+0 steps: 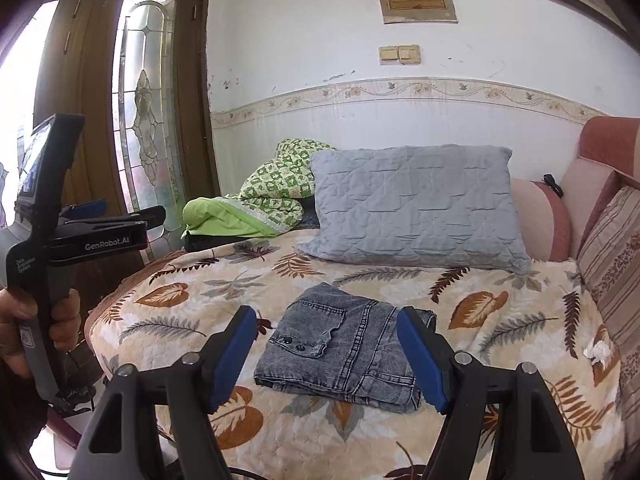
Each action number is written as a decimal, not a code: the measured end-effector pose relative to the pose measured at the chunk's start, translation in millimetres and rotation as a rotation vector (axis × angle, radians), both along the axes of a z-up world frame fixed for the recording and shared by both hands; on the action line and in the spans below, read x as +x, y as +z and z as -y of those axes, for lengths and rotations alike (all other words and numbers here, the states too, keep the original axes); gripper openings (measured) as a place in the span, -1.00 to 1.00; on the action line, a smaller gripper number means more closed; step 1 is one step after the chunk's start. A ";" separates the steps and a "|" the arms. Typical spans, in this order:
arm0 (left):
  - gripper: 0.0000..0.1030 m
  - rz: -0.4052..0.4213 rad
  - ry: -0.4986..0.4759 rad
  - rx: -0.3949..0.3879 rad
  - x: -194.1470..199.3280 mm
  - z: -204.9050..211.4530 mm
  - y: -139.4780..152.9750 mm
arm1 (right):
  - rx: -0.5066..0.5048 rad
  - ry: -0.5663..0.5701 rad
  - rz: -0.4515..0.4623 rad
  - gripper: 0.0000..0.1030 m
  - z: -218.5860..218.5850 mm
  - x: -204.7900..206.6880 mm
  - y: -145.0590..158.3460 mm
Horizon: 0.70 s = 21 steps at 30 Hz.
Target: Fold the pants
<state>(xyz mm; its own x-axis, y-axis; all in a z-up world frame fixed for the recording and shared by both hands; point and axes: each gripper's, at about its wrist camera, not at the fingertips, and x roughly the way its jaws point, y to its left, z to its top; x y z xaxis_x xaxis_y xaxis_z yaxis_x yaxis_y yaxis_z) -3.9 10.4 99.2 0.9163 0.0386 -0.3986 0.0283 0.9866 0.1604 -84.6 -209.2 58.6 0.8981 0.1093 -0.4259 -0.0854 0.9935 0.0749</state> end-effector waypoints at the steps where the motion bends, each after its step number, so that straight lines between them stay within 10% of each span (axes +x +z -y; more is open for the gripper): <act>1: 1.00 0.002 -0.002 -0.004 -0.1 -0.6 0.5 | -0.002 0.002 -0.001 0.47 -1.0 0.3 -0.5; 21: 1.00 0.008 -0.006 -0.028 -4.3 -4.6 3.6 | -0.009 0.014 -0.005 0.47 -6.2 0.4 -0.2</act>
